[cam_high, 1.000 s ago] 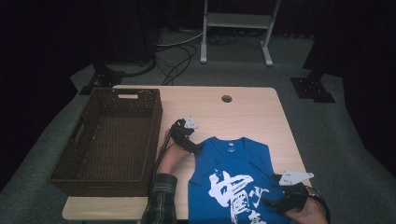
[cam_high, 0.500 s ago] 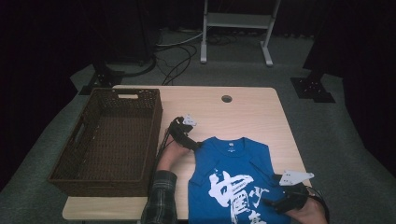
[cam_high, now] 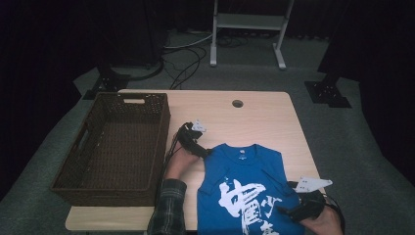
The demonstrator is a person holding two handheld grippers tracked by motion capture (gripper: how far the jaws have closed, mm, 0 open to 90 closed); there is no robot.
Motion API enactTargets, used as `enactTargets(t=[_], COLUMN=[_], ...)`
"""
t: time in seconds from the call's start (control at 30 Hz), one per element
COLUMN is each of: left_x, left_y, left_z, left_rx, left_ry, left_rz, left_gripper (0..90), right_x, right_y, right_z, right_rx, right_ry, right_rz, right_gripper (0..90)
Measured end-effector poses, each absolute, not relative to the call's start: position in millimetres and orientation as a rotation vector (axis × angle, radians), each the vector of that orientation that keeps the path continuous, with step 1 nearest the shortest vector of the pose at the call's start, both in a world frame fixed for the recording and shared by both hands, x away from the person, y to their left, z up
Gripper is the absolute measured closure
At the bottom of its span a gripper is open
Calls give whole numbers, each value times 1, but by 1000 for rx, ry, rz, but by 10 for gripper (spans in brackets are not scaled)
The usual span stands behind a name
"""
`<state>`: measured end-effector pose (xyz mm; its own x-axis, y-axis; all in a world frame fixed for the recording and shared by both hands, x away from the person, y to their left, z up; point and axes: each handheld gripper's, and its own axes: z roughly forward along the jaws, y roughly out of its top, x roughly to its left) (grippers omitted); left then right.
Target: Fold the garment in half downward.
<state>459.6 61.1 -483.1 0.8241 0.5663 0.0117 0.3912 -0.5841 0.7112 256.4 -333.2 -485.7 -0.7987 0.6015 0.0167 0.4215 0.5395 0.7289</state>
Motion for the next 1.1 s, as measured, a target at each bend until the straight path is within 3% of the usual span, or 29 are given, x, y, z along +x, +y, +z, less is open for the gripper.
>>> enactTargets(t=[1.1], left_x=[460], left_y=[61], left_z=[-483], left_rx=[2267], left_ry=[693], left_rz=[304], left_gripper=[1], right_x=[294], right_y=[-332], right_z=[-472], right_rx=[833], right_ry=[2455], right_rz=[1202], right_gripper=[0])
